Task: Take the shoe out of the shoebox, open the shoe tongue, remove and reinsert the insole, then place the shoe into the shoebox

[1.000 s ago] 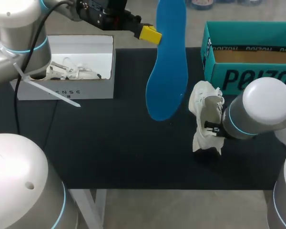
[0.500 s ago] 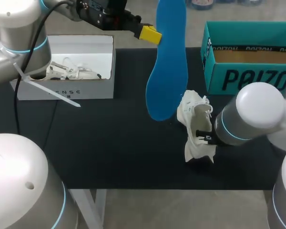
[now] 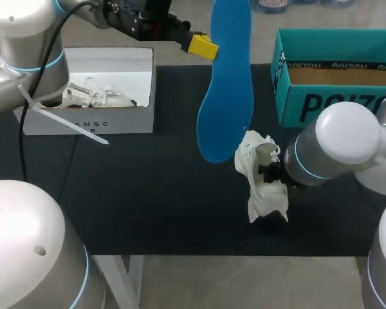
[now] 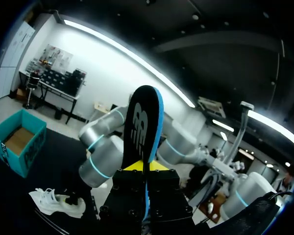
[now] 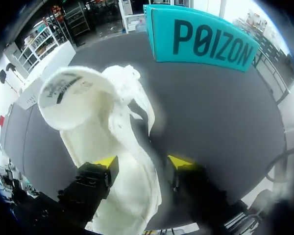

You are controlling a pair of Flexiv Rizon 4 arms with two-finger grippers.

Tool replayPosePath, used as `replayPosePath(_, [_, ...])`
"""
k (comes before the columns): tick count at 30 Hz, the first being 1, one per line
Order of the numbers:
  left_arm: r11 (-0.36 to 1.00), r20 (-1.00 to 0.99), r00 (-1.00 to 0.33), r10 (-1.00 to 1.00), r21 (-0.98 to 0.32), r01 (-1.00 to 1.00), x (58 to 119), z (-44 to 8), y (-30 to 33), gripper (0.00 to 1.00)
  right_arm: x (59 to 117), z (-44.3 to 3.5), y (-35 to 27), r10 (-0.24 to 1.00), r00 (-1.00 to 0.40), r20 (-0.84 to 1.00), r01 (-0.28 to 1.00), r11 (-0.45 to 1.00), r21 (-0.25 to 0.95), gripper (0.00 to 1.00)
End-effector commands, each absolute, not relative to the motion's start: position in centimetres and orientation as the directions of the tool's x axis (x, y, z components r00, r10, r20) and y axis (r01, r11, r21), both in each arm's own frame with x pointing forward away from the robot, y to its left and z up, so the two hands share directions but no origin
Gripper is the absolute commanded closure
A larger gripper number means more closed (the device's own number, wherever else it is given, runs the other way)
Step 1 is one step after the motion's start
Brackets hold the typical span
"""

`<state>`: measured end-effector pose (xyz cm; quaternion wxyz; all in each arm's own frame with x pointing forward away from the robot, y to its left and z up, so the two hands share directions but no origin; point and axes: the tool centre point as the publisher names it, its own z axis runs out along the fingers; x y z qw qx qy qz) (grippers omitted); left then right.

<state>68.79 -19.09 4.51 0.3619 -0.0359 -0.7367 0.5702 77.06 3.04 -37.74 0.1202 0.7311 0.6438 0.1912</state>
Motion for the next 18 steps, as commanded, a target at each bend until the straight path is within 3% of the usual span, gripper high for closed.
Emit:
replayPosePath(1, [0.347,0.492,-0.736,0.464,-0.866,-0.360,68.7,4.5,-19.1,1.00,74.7,-31.5,0.3,0.980,0.081,0.181,0.874,-0.157,0.460,0.00])
replayPosePath(4, [0.347,0.492,-0.736,0.464,-0.866,-0.360,68.7,4.5,-19.1,1.00,74.5,-29.0,-0.6,0.961,0.042,0.275,0.879,-0.166,0.447,0.00])
replayPosePath(6, [0.347,0.492,-0.736,0.464,-0.866,-0.360,68.7,4.5,-19.1,1.00,74.6,-28.4,-0.9,0.941,0.006,0.340,0.907,-0.148,0.394,0.00])
replayPosePath(7, [0.347,0.492,-0.736,0.464,-0.866,-0.360,68.7,4.5,-19.1,1.00,74.7,-28.1,-0.9,0.889,-0.042,0.457,0.938,-0.122,0.324,0.00])
replayPosePath(18, [0.347,0.492,-0.736,0.464,-0.866,-0.360,68.7,4.5,-19.1,1.00,74.7,-28.1,-0.9,0.889,-0.042,0.457,0.938,-0.122,0.324,0.00])
